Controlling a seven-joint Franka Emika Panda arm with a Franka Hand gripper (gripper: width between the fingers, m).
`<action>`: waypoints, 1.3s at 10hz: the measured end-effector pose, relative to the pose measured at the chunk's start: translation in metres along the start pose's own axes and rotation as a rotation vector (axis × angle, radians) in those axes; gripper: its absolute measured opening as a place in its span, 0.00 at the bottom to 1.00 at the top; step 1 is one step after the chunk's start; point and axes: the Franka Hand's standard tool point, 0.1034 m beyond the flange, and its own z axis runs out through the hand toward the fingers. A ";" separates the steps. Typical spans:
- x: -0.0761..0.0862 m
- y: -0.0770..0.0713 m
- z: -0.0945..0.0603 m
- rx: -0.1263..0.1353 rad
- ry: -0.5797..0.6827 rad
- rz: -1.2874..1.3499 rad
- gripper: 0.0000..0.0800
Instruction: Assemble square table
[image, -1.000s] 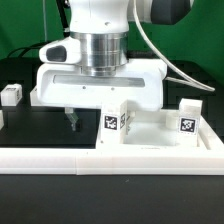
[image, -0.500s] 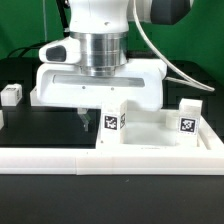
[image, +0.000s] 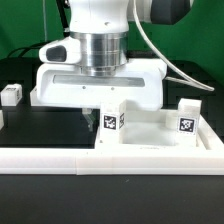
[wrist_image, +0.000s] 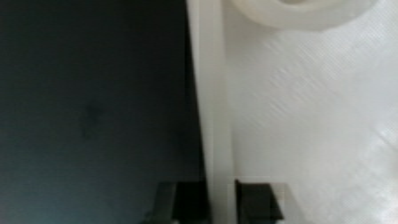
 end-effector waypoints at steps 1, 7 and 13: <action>0.000 0.000 0.000 0.000 0.000 0.000 0.08; 0.006 0.002 -0.001 -0.022 0.028 -0.221 0.08; 0.019 0.004 -0.004 -0.087 0.044 -0.702 0.08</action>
Offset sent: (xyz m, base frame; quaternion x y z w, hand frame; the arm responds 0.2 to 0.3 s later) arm 0.0000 0.0000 0.0000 0.0000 0.0000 0.0000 1.0000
